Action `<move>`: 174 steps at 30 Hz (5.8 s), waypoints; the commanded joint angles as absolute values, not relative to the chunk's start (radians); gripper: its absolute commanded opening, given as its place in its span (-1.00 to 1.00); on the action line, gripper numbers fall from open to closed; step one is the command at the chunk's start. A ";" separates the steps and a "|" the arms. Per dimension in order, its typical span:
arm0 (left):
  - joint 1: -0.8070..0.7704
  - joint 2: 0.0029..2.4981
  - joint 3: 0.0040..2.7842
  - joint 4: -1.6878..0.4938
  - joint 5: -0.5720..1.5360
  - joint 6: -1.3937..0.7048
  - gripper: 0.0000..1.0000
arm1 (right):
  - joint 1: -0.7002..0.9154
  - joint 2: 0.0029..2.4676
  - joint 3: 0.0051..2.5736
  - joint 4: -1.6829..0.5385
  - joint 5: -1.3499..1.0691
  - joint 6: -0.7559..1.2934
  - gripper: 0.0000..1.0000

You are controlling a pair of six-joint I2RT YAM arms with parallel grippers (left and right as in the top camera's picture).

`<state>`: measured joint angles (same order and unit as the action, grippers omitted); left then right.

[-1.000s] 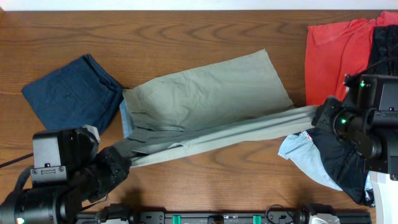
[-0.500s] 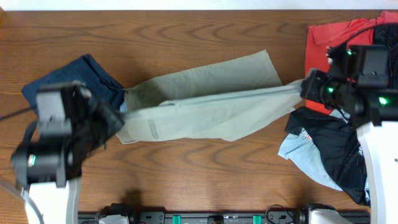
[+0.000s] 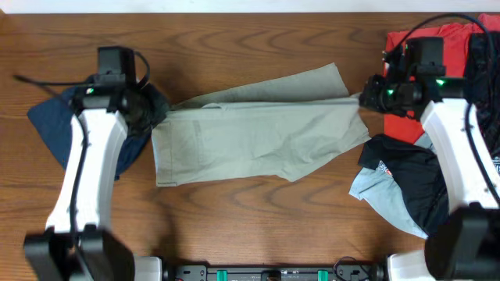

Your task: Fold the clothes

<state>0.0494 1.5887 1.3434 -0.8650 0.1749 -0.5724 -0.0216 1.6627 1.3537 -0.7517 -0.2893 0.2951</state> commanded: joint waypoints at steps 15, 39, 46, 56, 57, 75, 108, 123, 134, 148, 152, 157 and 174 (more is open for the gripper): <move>0.089 1.666 1.343 -0.945 -0.035 -0.532 0.26 | -0.023 1.818 1.375 -0.545 -0.176 0.265 0.29; 0.089 1.812 1.239 -0.915 0.195 -0.352 0.45 | 0.049 1.818 1.374 -0.791 -0.176 0.253 0.43; 0.080 1.826 1.206 -0.912 0.202 -0.352 0.20 | 0.049 1.818 1.374 -0.874 -0.053 0.268 0.41; 0.079 1.826 1.098 -0.775 0.191 -0.352 0.22 | 0.047 1.818 1.351 -0.952 0.011 0.277 0.35; 0.079 1.826 1.098 -0.772 0.191 -0.352 0.22 | 0.047 1.818 1.346 -0.957 0.011 0.286 0.30; 0.060 1.826 1.066 -0.770 0.203 -0.356 -0.29 | 0.047 1.819 1.044 -0.682 0.011 0.314 -0.13; 0.056 1.401 1.108 -1.265 0.190 -0.489 -0.88 | -0.059 1.819 0.953 -0.621 0.124 0.388 -0.98; 0.056 1.378 0.928 -1.201 0.191 -0.559 0.23 | -0.059 1.818 0.957 -0.635 0.082 0.343 -0.23; 0.056 1.420 0.920 -0.968 0.191 -0.559 0.77 | -0.058 1.741 1.163 -0.794 -0.138 0.243 0.15; 0.054 1.717 0.889 -0.865 0.266 -0.528 0.72 | 0.020 1.663 1.241 -0.838 -0.333 0.106 0.12; 0.042 1.780 0.889 -0.843 0.332 -0.489 0.13 | 0.075 1.674 1.241 -0.833 -0.332 0.107 0.05; 0.015 1.782 0.891 -0.854 0.359 -0.432 -0.87 | 0.139 1.705 1.225 -0.830 -0.329 0.107 -0.02; 0.016 1.511 1.272 -1.257 0.439 -0.375 -0.88 | 0.519 2.032 1.219 -0.763 -0.606 0.104 -0.84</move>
<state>0.0189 1.5665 1.2118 -1.2362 0.3763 -0.3908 0.4309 1.9774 1.2274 -0.7815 -0.4995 0.1165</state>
